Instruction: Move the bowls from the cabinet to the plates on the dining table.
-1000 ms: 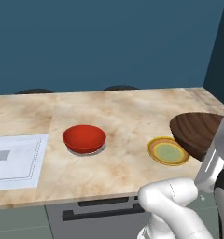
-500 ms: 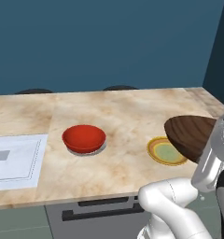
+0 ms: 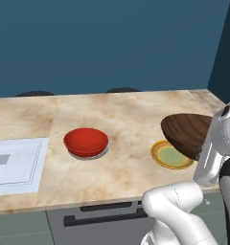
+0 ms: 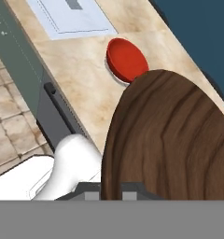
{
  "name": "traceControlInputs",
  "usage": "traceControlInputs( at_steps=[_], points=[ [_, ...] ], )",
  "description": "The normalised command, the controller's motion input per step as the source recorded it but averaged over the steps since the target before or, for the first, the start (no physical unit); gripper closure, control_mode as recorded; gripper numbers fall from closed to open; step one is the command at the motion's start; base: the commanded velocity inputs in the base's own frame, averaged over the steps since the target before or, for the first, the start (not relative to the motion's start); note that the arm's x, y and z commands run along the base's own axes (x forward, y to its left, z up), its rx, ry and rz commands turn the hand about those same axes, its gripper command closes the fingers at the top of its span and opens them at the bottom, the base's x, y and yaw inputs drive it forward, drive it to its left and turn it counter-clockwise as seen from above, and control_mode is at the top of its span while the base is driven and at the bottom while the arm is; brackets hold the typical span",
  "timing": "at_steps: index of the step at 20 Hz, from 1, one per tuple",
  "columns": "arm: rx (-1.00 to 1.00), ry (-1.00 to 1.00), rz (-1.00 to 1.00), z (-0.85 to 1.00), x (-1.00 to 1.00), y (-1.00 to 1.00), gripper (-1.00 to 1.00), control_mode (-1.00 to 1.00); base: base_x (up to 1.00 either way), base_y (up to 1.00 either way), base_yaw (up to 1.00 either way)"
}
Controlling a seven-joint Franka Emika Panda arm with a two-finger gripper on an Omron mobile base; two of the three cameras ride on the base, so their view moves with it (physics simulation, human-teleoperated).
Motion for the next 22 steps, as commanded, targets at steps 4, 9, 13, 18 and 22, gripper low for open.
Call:
traceControlInputs(
  at_steps=[4, 9, 13, 18, 22],
  points=[
    [-0.04, 0.00, 0.01, -0.10, 0.51, -0.25, 1.00, -1.00, 0.00, 0.00, 0.00],
    [-0.06, 0.00, 0.00, -0.44, 0.53, -0.33, 1.00, -1.00, 0.00, 0.00, 0.00],
    [-0.06, 0.00, 0.00, -0.27, 0.33, -0.13, 1.00, -1.00, 0.00, 0.00, 0.00],
    [-0.03, 0.00, 0.00, -0.26, 0.27, 0.00, 1.00, -1.00, 0.00, 0.00, 0.00],
    [0.00, 0.01, 0.00, -0.14, 0.15, 0.00, 1.00, -1.00, 0.00, 0.00, 0.00]
  ],
)
